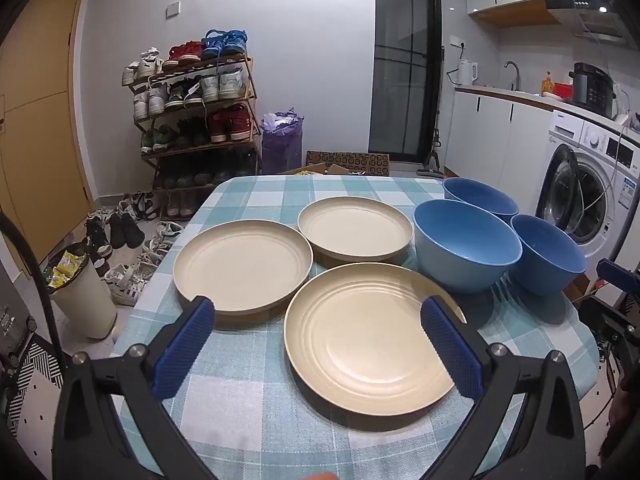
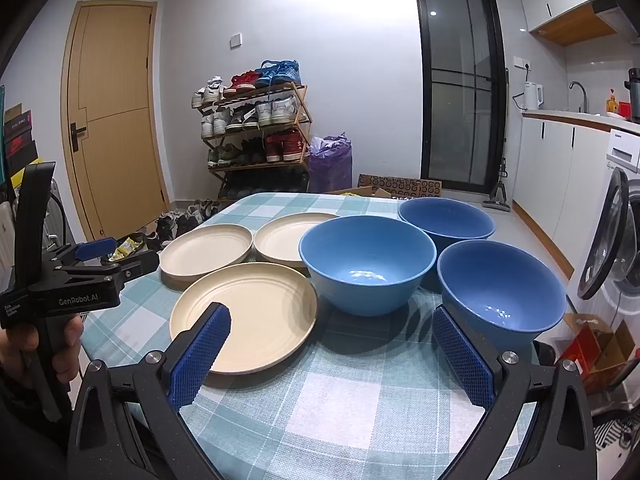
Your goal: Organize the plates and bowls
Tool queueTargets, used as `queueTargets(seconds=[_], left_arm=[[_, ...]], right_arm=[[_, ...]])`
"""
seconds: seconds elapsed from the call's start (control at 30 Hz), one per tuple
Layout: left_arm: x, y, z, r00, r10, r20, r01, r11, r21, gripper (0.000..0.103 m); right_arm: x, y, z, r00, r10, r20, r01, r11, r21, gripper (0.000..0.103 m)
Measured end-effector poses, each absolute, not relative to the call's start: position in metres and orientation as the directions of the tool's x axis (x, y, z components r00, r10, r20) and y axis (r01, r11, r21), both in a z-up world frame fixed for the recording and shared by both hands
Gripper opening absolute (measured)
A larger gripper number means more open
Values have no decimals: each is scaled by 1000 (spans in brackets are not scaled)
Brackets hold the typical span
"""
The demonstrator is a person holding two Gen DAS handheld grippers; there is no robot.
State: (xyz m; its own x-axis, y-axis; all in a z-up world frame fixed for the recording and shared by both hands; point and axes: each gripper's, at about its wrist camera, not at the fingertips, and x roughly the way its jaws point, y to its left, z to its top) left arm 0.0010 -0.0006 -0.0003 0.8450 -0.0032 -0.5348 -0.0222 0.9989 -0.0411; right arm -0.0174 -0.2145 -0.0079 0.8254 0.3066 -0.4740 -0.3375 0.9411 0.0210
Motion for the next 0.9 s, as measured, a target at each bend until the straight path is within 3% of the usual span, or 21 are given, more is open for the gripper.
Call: queueTargets(seconds=[0.9], left_arm=[[0, -1, 0, 851, -9, -525, -18, 999, -46, 103]], right_arm=[[-18, -215, -7, 827, 303, -473, -337, 942, 15, 103]])
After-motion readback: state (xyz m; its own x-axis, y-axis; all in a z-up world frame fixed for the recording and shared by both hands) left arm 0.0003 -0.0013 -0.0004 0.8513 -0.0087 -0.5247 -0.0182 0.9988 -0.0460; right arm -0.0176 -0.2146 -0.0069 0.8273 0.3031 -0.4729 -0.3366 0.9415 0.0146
